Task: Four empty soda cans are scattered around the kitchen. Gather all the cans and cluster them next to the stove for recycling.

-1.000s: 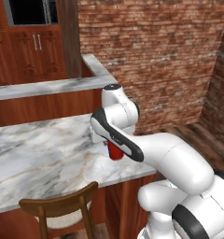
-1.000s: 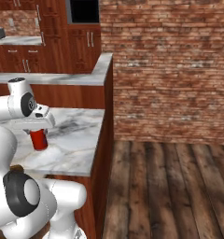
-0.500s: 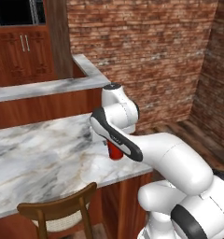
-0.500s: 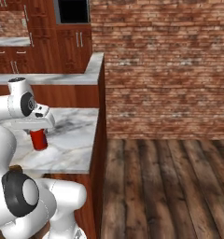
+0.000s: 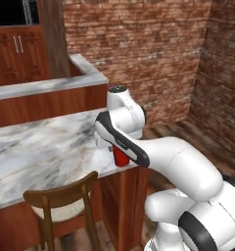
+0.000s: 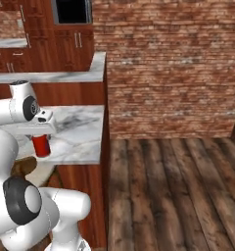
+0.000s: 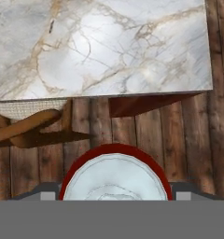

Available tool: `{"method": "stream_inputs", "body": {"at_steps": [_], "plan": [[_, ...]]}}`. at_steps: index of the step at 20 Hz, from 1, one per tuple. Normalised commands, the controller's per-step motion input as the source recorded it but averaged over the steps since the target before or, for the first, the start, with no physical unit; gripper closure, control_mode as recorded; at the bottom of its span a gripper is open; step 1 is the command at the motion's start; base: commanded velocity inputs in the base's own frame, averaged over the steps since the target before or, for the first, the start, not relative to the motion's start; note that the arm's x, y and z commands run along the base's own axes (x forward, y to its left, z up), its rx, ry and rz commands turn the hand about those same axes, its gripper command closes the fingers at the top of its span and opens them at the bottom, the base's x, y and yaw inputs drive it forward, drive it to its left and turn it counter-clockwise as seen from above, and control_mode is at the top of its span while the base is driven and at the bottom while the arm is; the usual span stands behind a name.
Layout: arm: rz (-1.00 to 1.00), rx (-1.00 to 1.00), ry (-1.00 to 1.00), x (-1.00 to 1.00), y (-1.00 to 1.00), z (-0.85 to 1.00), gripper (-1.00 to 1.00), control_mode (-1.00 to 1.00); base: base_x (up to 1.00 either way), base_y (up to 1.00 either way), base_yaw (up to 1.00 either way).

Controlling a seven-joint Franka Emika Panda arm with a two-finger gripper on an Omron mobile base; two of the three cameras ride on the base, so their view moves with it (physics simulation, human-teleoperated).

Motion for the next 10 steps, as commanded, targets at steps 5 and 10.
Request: {"method": "stream_inputs", "body": {"at_steps": [5, 10], "plan": [[0.0, 0.0, 0.0, 0.0, 0.0, 0.0, 1.0, 1.0, -0.39, 0.62, -0.02], [0.0, 0.0, 0.0, 0.0, 0.0, 0.0, 1.0, 1.0, -0.34, 1.0, 0.0]]}}
